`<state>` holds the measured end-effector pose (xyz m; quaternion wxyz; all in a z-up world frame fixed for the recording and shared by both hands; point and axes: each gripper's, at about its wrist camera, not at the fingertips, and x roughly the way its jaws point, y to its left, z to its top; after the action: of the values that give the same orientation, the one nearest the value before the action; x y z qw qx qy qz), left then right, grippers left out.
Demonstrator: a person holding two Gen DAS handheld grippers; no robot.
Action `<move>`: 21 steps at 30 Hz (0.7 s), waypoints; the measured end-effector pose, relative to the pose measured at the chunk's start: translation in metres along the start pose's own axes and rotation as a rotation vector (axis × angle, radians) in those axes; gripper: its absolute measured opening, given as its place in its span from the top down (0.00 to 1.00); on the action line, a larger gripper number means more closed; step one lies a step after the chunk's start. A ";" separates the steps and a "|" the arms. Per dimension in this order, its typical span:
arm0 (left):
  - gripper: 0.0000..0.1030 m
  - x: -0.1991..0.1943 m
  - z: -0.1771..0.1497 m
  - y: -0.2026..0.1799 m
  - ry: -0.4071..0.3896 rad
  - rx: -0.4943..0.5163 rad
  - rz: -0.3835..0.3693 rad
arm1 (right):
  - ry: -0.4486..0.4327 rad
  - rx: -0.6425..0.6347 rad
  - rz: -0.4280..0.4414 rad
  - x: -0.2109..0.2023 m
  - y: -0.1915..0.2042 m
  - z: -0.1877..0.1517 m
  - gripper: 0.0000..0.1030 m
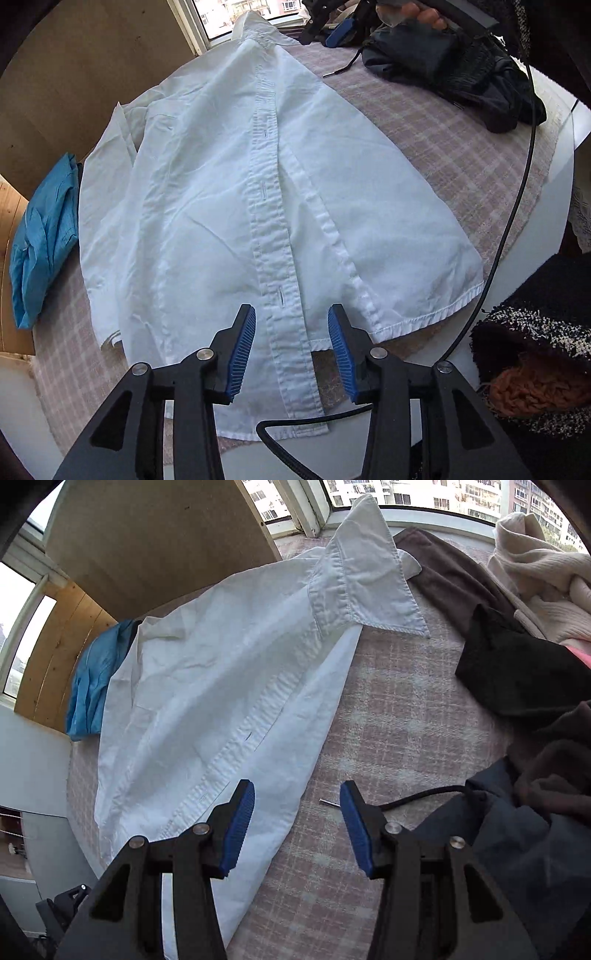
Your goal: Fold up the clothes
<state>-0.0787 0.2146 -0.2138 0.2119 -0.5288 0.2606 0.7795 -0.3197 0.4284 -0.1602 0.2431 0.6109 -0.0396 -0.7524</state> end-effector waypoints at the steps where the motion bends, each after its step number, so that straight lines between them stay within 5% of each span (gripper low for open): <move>1: 0.62 0.005 0.000 -0.006 0.011 -0.018 0.013 | -0.005 0.010 -0.001 0.002 -0.003 0.010 0.54; 6: 0.64 0.022 0.002 -0.004 0.049 -0.078 0.064 | -0.034 0.018 -0.068 0.012 -0.014 0.063 0.54; 9: 0.80 0.023 0.004 0.005 0.065 -0.139 0.029 | -0.027 0.041 -0.149 0.027 -0.025 0.089 0.54; 13: 0.84 0.021 0.005 0.011 0.077 -0.163 0.010 | 0.001 0.116 -0.066 0.049 -0.045 0.109 0.54; 17: 0.90 0.011 0.005 0.023 0.075 -0.219 -0.023 | -0.093 0.033 -0.075 0.036 -0.040 0.122 0.91; 21: 0.91 -0.001 0.002 0.039 0.065 -0.275 -0.036 | -0.151 -0.114 -0.089 0.014 -0.020 0.128 0.91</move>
<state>-0.1038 0.1857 -0.2055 0.1431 -0.5824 0.1486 0.7863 -0.4481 0.4096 -0.1474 0.2401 0.5387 0.0124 -0.8075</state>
